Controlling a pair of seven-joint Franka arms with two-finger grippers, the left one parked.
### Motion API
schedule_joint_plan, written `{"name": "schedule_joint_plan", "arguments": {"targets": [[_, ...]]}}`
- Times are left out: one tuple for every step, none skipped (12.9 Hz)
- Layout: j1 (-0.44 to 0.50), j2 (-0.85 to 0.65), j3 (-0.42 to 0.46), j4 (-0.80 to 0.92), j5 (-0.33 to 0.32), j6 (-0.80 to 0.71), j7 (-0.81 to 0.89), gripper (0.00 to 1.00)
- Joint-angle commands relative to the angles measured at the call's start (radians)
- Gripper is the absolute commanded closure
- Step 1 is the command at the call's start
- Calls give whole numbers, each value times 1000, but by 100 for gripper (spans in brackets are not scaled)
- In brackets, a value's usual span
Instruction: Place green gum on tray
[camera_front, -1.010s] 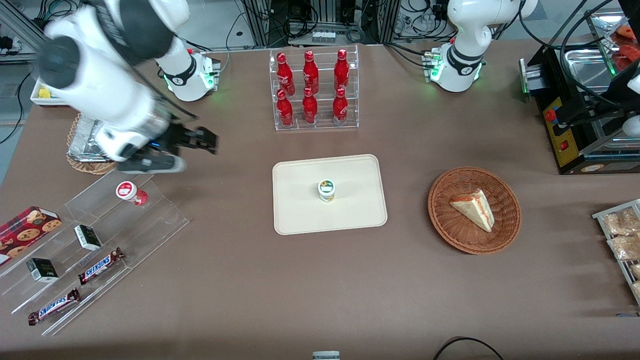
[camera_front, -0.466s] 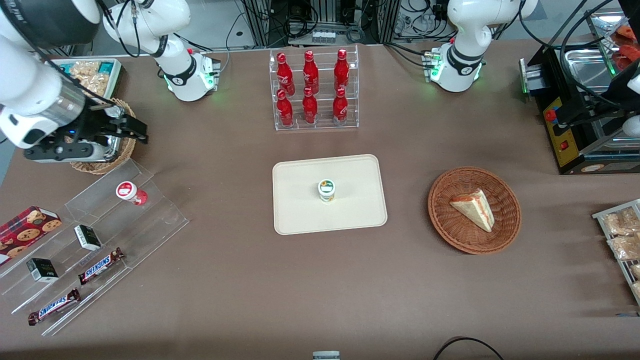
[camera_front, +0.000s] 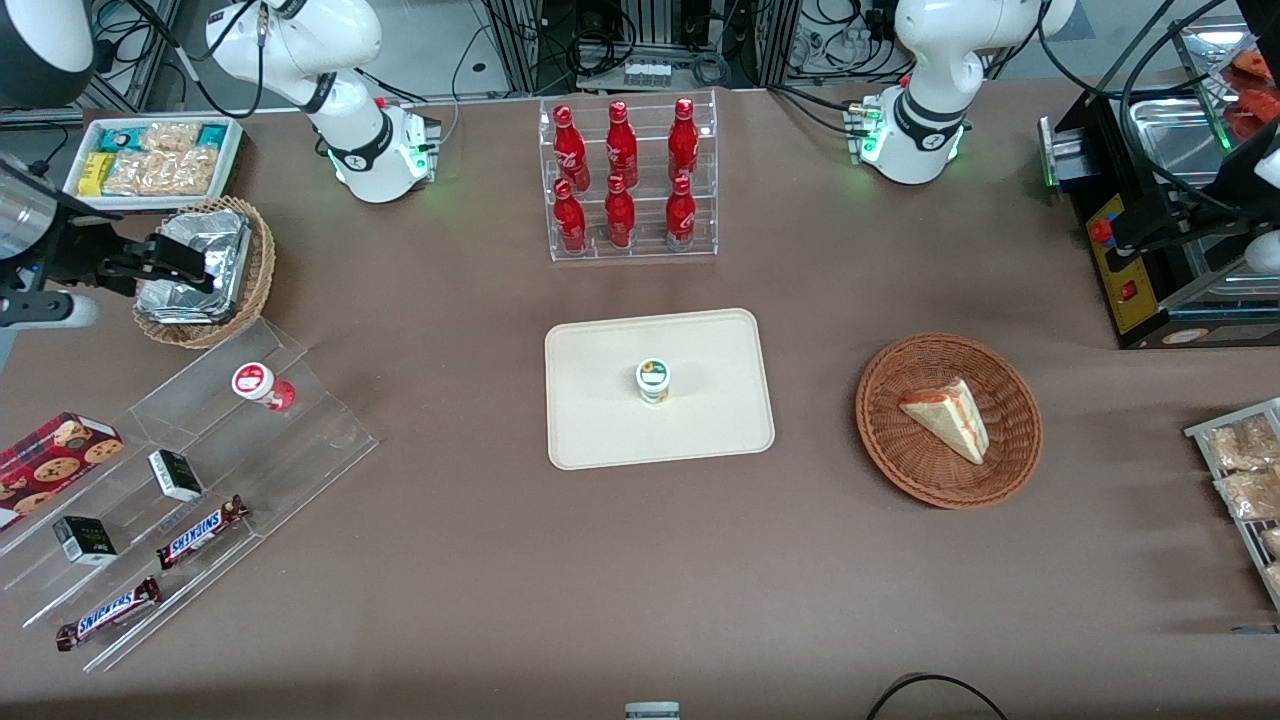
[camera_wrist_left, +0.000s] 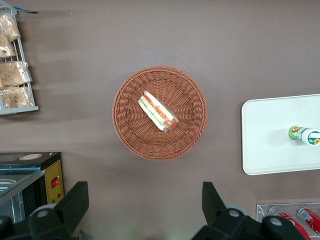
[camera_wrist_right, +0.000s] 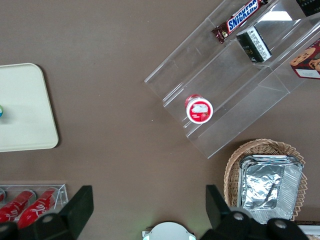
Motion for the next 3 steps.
{"name": "schedule_joint_plan", "arguments": {"targets": [[-23, 31, 8, 53, -14, -3, -5, 0], [-22, 33, 8, 53, -14, -2, 1, 0], [-19, 38, 8, 53, -14, -2, 3, 0]]}}
